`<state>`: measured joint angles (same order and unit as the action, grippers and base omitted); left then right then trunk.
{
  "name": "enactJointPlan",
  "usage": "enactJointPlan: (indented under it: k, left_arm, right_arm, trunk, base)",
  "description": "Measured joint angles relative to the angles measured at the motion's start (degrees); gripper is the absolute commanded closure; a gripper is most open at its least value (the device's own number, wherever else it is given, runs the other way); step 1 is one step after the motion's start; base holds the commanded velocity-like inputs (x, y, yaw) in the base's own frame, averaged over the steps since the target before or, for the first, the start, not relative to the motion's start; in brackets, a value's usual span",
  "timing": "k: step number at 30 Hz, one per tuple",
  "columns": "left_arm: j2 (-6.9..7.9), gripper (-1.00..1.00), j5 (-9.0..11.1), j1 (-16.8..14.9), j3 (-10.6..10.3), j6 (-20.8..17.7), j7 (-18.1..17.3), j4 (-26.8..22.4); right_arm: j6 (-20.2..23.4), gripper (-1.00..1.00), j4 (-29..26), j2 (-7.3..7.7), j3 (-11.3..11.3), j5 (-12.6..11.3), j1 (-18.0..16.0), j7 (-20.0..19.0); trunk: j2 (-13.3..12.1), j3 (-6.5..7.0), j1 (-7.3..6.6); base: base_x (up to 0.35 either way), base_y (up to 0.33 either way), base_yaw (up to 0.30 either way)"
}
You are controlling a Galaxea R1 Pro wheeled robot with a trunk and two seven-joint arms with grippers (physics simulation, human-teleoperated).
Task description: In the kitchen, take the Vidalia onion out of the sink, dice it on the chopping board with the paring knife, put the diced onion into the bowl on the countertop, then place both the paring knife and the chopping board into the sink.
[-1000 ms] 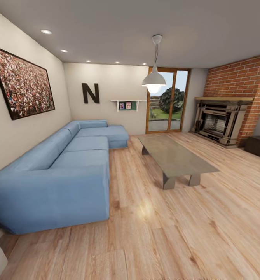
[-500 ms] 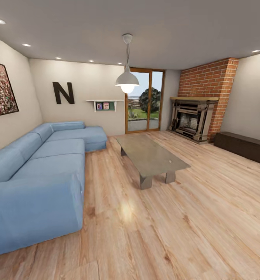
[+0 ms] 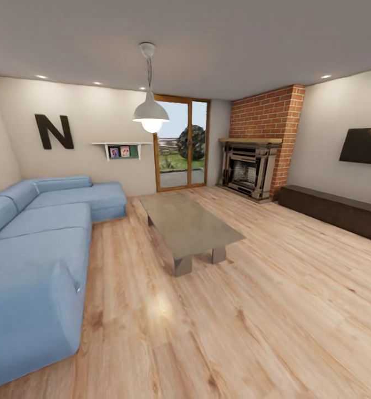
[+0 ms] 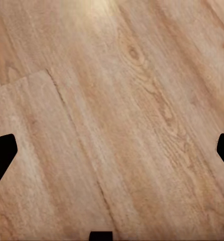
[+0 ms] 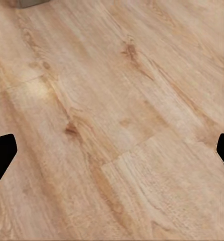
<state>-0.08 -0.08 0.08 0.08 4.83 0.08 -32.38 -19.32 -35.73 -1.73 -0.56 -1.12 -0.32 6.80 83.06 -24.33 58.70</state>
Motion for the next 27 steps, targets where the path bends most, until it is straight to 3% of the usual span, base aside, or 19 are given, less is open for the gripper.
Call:
enactJointPlan:
  k: [10,27]
  left_arm:
    - [-0.01,-1.00,0.00,0.00,0.00,-0.02,0.00,0.00]
    - [0.02,-1.00,0.00,0.00,0.00,-0.03,0.00,-0.01]
  right_arm:
    - [-0.01,-1.00,0.01,0.00,0.00,0.00,0.00,-0.04]
    - [-0.01,-1.00,0.01,0.00,0.00,0.00,0.00,-0.05]
  trunk:
    - [0.00,-0.51,0.00]
    - [0.00,-1.34,0.01]
  base:
    - [0.264,-0.243,-0.133]
    - [0.261,-0.243,-0.255]
